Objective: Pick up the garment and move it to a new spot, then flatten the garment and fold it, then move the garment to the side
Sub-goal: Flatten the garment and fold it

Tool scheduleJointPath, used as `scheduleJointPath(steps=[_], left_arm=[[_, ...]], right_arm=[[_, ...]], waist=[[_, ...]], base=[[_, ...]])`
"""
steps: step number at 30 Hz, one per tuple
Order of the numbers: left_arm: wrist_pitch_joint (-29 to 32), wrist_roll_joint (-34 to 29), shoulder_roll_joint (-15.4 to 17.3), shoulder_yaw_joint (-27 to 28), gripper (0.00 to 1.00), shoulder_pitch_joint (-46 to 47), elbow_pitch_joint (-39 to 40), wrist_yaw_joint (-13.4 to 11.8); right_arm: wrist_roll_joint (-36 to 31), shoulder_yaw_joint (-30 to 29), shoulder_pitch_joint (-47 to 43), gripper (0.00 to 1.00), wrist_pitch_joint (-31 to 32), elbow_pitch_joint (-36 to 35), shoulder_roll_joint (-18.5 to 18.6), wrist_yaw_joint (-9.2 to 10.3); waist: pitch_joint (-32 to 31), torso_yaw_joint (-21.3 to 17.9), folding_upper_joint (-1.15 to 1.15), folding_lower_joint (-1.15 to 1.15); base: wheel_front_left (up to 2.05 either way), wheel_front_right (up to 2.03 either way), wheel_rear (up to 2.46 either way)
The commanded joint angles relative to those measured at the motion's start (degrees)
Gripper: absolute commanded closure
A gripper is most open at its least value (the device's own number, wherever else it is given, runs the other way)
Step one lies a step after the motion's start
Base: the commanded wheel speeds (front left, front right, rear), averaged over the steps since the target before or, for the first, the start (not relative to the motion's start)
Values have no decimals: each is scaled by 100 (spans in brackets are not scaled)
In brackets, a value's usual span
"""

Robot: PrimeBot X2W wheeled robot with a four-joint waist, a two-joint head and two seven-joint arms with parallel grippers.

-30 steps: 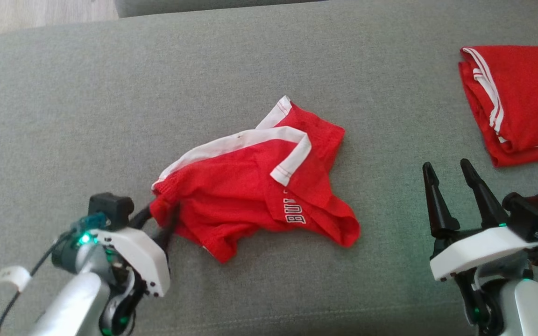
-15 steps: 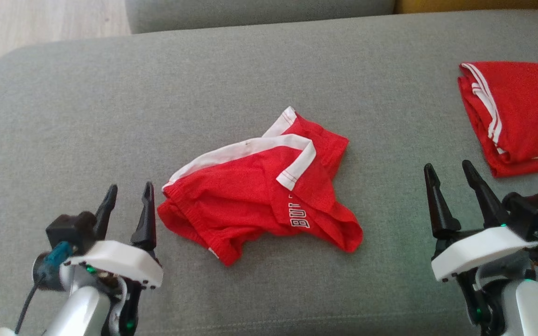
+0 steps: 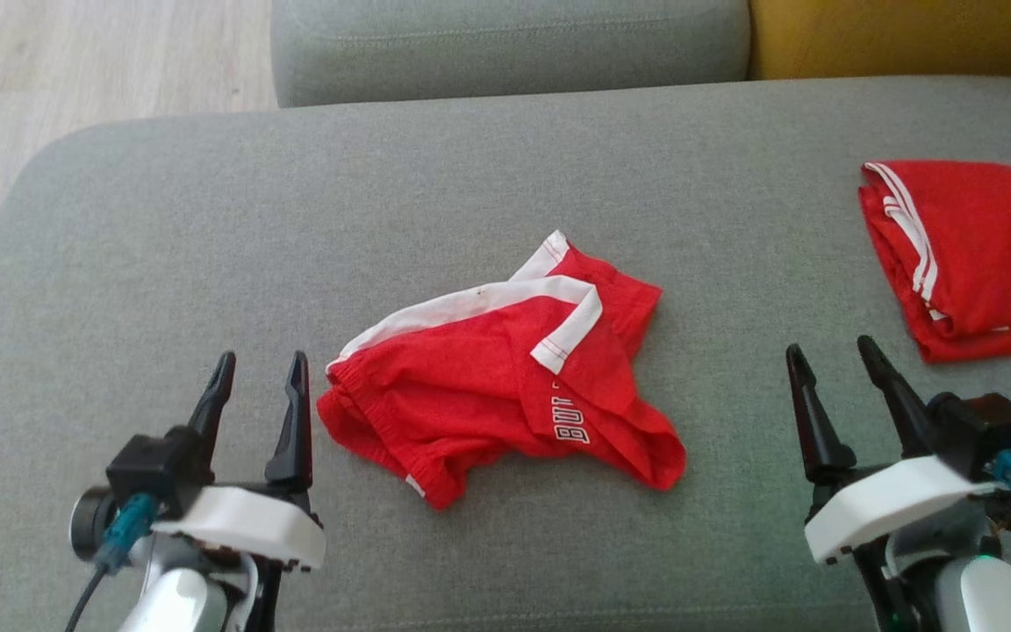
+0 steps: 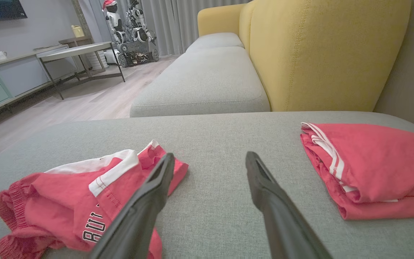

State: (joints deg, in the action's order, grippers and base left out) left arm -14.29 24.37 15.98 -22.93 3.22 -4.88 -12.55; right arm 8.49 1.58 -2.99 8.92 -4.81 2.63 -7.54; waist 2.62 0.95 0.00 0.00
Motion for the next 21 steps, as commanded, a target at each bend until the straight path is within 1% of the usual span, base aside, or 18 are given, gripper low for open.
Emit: scheduleJointPath(steps=[1,16,18,21], left_arm=[[-67,-25,98,282,0,209,215,11],[-69,-10,62,264,0,213,219,32],[-69,-14,48,252,0,264,228,41],[-69,-33,18,217,0,370,220,65]], right_arm=[[-29,152,146,0,16,-240,56,5],[-16,143,122,0,140,-299,49,5],[-38,213,185,0,194,-204,65,5],[-25,564,361,0,273,70,128,5]], waist=[[-23,1,0,0],[36,74,0,0],[110,123,0,0],[249,226,0,0]], base=[[0,0,0],[0,0,0],[0,0,0],[0,0,0]])
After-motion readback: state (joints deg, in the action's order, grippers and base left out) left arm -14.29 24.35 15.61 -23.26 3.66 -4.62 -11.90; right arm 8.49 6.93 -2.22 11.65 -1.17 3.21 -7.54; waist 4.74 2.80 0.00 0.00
